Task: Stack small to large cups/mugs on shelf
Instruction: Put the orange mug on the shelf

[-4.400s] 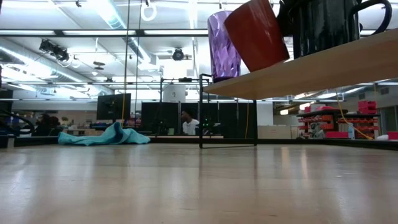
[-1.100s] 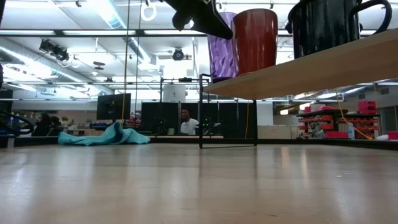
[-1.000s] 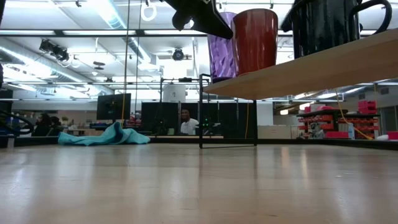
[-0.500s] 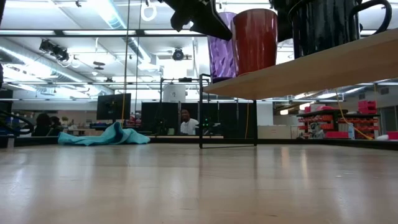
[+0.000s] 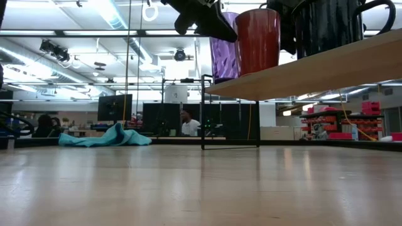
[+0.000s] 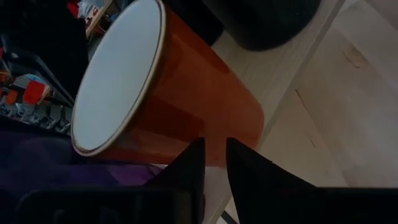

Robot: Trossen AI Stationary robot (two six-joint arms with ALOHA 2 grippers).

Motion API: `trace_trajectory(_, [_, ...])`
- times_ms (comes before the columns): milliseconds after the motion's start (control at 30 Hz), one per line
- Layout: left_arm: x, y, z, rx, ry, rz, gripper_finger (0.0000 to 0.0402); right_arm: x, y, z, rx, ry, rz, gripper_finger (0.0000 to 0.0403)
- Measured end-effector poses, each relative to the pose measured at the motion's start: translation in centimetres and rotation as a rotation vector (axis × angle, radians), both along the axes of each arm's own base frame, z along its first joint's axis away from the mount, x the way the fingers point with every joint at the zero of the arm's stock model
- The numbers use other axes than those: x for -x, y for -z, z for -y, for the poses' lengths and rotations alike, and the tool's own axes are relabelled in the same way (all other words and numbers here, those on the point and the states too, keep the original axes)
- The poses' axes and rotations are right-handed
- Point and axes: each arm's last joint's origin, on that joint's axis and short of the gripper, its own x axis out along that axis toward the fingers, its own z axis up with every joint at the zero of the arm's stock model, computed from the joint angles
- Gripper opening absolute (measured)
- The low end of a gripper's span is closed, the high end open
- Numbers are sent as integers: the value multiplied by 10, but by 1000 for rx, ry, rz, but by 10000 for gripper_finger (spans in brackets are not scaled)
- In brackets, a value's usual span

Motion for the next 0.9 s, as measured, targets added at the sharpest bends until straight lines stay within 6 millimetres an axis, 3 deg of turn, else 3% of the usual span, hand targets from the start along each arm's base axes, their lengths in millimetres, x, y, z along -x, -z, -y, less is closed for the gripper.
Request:
trace_trajectory(500, [-1,-2,-1,-2,6,24,72,5,4,-15,-56,-55,-73,65])
trace_trajectory(900, [-2,-3,-6,7,-5,34,79,18,-5,-21,-28,12,-61,57])
